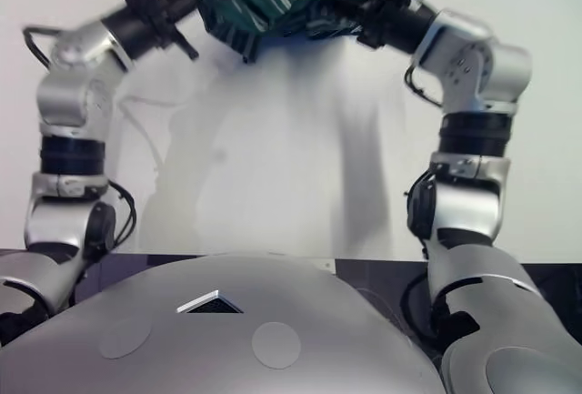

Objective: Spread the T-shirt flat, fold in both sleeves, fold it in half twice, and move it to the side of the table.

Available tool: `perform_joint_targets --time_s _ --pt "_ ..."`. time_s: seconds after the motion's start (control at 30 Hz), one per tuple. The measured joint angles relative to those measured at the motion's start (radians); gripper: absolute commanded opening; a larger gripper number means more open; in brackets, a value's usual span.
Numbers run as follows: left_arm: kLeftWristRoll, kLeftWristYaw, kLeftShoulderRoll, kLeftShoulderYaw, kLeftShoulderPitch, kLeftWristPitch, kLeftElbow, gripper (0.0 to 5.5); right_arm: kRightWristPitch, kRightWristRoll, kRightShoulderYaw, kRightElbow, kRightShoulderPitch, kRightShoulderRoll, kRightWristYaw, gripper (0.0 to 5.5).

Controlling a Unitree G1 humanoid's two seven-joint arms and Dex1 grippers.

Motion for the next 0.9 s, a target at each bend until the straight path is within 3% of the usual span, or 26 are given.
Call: perform_joint_targets --time_s 0.17,0.4,0.67,0.9 --pt "0.059 -0.101 0.094 0.009 -0.355 -0.124 0.331 0.00 -0.307 -0.187 0.099 0.258 -0.261 -0.114 0.129 0.01" --pt "0.226 -0.083 0.097 -0.038 -0.740 -0.355 0.902 0.00 -0.722 -0.377 0.154 0.754 -0.591 -0.092 0.160 0.01" --pt "0.355 0.225 0.090 -0.031 -0.879 -0.393 1.118 0.00 -0.935 -0.612 0.220 1.007 -0.797 0.003 -0.218 0.01" --pt "0.414 0.312 0.095 -0.011 -1.010 -0.420 1.127 0.00 -0.988 -0.703 0.204 1.030 -0.927 -0.010 -0.382 0.00"
